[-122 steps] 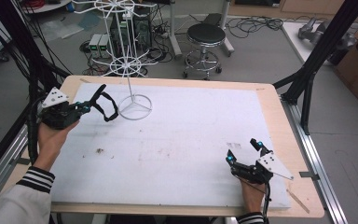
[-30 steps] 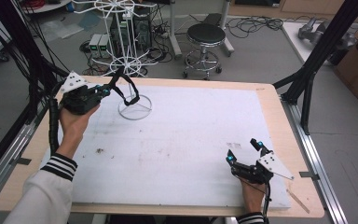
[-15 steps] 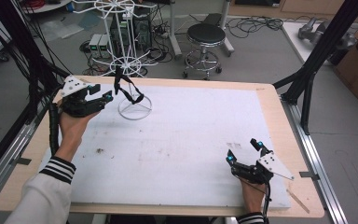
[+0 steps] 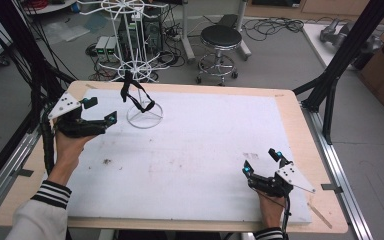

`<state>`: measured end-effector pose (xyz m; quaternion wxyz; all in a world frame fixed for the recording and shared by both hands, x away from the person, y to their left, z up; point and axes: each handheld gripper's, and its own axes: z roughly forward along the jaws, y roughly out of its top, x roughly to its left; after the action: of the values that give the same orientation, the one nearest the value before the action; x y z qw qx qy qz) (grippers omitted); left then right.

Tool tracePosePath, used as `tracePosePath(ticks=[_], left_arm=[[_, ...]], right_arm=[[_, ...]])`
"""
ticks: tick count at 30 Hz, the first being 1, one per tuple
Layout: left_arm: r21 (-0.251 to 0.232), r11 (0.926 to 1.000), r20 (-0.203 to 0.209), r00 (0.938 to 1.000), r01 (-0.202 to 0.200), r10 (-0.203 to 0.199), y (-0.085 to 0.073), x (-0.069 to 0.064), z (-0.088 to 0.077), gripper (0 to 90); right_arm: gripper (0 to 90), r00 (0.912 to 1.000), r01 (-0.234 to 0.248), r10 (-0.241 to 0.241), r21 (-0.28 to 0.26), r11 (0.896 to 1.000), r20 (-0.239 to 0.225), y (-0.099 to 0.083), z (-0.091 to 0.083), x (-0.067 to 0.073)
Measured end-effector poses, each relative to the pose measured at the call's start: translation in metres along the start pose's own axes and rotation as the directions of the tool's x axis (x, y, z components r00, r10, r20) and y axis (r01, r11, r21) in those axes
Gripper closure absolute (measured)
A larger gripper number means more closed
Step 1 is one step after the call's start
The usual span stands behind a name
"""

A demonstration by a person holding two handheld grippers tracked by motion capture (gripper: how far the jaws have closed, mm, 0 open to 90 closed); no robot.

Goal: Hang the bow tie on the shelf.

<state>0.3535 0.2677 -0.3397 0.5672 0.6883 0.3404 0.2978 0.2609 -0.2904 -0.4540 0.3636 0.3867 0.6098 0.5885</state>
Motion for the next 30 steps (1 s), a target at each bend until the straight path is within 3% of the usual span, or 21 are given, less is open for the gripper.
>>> tracePosePath(ticks=[9, 11, 16, 21, 27, 30], left_arm=[[-0.095, 0.9954, 0.074, 0.9971, -0.007, 0.014, -0.050, -0.013, -0.024, 11.9], [-0.091, 0.9958, 0.081, 0.9967, -0.001, 0.008, -0.061, -0.014, -0.026, 11.9], [-0.125, 0.9920, 0.110, 0.9936, -0.014, 0.028, -0.077, -0.022, -0.032, 11.9], [-0.172, 0.9850, 0.122, 0.9924, 0.004, 0.017, -0.093, -0.025, -0.041, 12.5], [-0.172, 0.9851, 0.104, 0.9945, 0.010, 0.008, -0.112, -0.029, -0.045, 12.5], [-0.150, 0.9887, 0.104, 0.9946, 0.013, 0.003, -0.117, -0.029, -0.044, 12.5]], right_arm=[[3.1, 1.0000, -0.001, 0.001, 0.000, 1.000, 0.002, 0.000, 0.000, 0.000], [3.1, 1.0000, 0.000, 0.000, 0.000, 1.000, 0.002, 0.000, 0.000, 0.000], [3.1, 1.0000, 0.004, -0.004, -0.002, 1.000, 0.006, 0.000, 0.000, 0.001], [3.1, 1.0000, -0.003, 0.003, 0.000, 1.000, 0.007, 0.000, 0.000, 0.001], [3.1, 1.0000, 0.001, -0.001, 0.000, 1.000, 0.007, 0.000, 0.000, 0.001], [3.1, 1.0000, -0.001, 0.001, 0.001, 1.000, 0.007, 0.000, 0.000, 0.001]])
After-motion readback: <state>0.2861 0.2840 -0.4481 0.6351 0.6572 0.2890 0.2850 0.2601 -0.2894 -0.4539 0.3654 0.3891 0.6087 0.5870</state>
